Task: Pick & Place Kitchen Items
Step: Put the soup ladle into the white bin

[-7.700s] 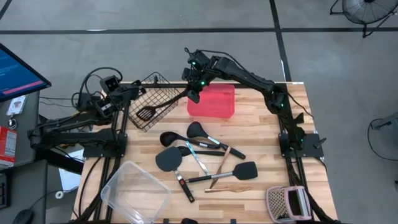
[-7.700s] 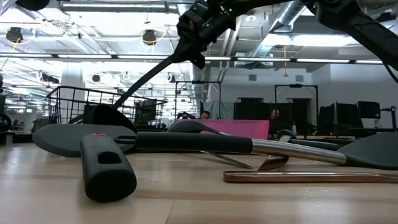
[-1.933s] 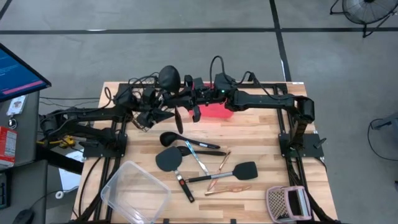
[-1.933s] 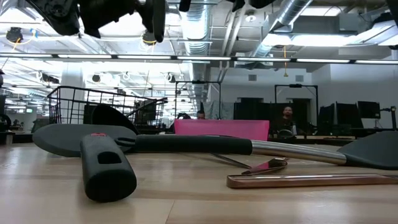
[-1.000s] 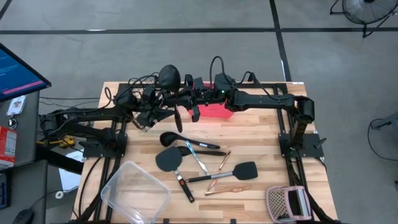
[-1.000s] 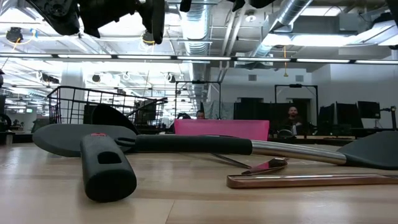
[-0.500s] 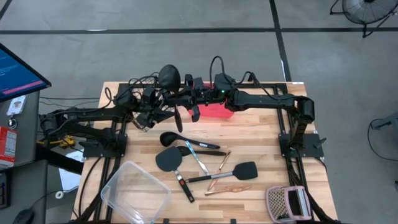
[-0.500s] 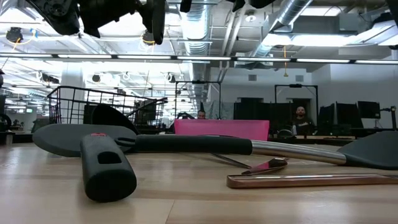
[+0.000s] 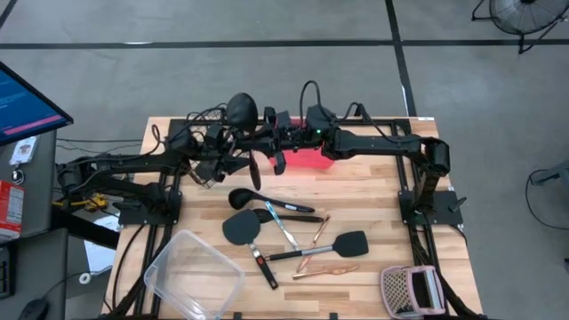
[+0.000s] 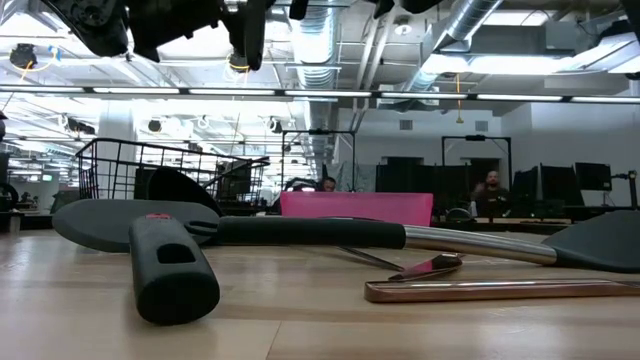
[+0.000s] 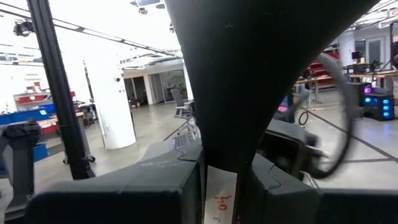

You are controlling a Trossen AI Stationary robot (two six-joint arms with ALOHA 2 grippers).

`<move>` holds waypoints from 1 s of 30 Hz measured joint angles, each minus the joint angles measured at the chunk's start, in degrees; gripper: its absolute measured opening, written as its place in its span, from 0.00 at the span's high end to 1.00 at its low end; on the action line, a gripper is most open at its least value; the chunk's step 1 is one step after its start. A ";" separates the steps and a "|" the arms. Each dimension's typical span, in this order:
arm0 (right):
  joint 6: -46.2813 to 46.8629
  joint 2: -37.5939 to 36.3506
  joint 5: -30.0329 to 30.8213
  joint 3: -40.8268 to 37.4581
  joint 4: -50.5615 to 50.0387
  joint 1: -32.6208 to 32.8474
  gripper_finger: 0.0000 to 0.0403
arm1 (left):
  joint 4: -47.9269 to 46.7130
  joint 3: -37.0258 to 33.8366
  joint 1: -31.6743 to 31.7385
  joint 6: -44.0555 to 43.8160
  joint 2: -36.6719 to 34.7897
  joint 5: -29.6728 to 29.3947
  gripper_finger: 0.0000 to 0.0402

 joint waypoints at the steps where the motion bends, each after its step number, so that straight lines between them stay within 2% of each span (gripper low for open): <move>1: 0.00 0.00 -0.01 0.00 0.06 0.25 0.88 | -0.29 -0.02 0.00 0.17 0.04 -0.25 0.37; 5: 0.00 -0.02 -0.16 0.00 0.11 0.50 0.88 | -0.28 0.52 -0.57 0.41 0.81 0.44 0.39; 8: 0.00 -0.02 -0.16 0.00 -0.07 0.50 0.88 | -0.94 0.81 -0.66 0.50 0.90 0.52 0.45; 12: 0.08 -0.02 -0.14 0.00 -0.08 0.46 0.88 | -0.95 0.94 -0.66 0.50 0.87 0.90 0.58; 20: 1.92 -0.02 -1.35 -0.09 -0.32 0.79 0.88 | -0.65 1.03 -0.69 0.98 0.80 5.80 0.90; 30: 3.86 0.00 -1.84 -0.09 -0.28 0.81 0.87 | -0.50 1.05 -0.68 0.61 0.79 7.37 0.91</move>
